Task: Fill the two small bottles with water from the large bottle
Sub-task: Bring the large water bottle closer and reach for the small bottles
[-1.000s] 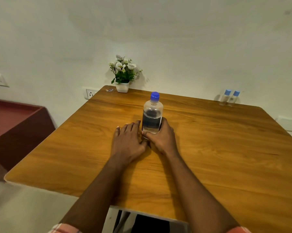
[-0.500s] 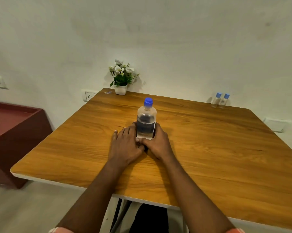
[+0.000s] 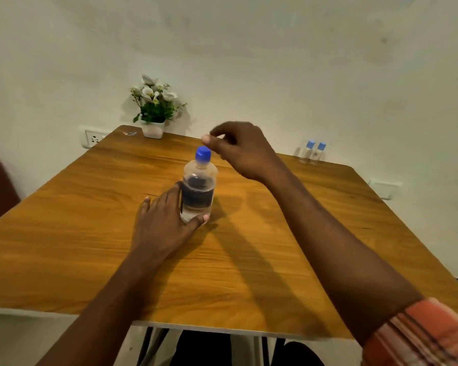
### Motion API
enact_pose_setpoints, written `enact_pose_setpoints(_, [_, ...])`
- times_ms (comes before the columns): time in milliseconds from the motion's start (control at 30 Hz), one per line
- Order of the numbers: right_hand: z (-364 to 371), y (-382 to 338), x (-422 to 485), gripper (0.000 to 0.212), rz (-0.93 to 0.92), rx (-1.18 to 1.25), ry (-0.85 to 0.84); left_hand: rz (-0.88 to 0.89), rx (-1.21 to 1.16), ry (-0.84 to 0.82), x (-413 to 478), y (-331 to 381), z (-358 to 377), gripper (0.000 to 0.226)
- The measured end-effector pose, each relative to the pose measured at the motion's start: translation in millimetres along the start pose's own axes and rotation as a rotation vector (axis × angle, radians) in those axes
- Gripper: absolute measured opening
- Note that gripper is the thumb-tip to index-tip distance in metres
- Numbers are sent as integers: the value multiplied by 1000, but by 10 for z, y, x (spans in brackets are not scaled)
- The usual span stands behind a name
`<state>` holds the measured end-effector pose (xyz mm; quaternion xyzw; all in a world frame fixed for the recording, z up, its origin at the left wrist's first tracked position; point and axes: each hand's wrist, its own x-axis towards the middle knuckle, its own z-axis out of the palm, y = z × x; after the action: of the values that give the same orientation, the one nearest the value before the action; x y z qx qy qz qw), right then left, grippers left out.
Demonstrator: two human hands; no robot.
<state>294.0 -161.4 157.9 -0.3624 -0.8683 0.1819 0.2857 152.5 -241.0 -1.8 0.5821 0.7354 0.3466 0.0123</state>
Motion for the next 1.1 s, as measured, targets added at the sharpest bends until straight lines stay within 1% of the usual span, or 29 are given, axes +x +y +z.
enact_pose_setpoints(67, [-49,-148,134,42,-64,-133,-66,-20,15,16,-10,6,-5,93])
enact_pose_setpoints(133, [-74,-276,232,41,-84,-244,-135,-33,18,23,-21,23,-6,90])
enact_pose_setpoints(267, [-122,-443,364,30,-32,-366,-320,-43,21,14,-29,34,-8,87])
enact_pose_setpoints(333, [-135,-481,421,27,-11,-394,-367,-38,7,15,-37,35,-7,87])
enact_pose_setpoints(567, [-90,-494,554,26,12,-433,-472,-51,-8,1,-42,46,-13,87])
enact_pose_setpoints(667, [-115,-496,574,23,-32,-468,-528,-55,-17,-2,-41,49,-5,86])
enact_pose_setpoints(800, [-106,-486,611,27,-91,-488,-600,-70,-32,-14,-38,53,-1,87])
enact_pose_setpoints(900, [-99,-501,623,32,-64,-478,-649,-70,-39,-12,-49,50,-1,86])
enact_pose_setpoints(1033, [-67,-495,673,44,32,-484,-585,-79,-53,-20,-51,64,-12,86])
enact_pose_setpoints(1100, [-45,-485,696,46,79,-524,-565,-77,-58,-19,-51,74,-21,86])
